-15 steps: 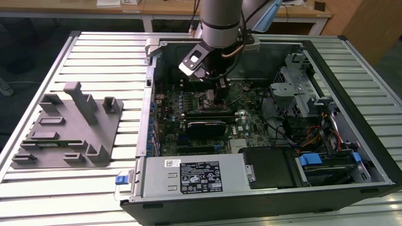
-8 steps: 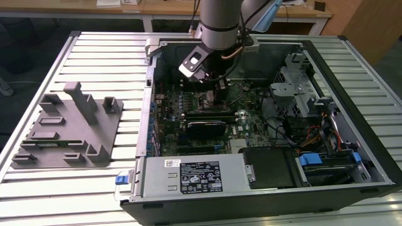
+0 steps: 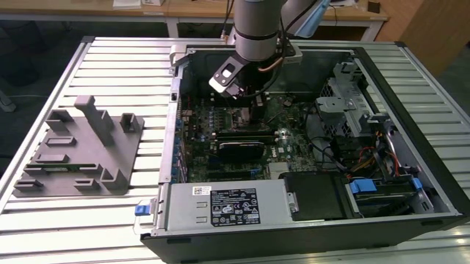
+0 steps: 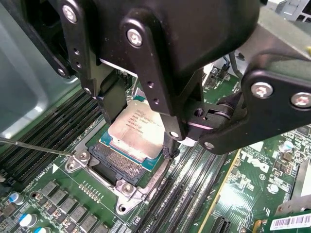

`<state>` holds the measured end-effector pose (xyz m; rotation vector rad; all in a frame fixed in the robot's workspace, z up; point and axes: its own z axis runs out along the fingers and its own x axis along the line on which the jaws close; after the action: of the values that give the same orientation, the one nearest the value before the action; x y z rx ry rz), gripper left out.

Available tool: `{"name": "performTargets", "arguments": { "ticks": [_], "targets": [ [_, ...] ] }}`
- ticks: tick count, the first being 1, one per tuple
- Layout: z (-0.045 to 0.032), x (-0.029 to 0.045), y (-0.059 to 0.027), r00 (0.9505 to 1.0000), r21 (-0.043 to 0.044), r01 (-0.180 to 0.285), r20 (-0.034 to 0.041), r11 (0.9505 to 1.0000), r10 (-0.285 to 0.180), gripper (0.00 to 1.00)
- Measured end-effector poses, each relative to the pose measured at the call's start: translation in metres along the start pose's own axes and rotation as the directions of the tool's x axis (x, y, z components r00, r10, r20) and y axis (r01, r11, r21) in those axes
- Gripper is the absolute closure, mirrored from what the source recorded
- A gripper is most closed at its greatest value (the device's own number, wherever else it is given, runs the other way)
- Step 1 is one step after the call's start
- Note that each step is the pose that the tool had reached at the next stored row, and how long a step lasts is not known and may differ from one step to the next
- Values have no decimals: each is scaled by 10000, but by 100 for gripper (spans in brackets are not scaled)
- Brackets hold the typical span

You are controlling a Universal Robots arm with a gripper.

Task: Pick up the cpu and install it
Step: 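Place the cpu into insertion slot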

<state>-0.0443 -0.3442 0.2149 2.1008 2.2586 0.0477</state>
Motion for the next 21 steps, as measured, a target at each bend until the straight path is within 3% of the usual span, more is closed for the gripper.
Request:
{"name": "performTargets", "arguments": {
  "ticks": [21],
  "targets": [
    [74, 34, -22, 10000, 48, 0, -3, 10000, 0, 45]
  ]
}}
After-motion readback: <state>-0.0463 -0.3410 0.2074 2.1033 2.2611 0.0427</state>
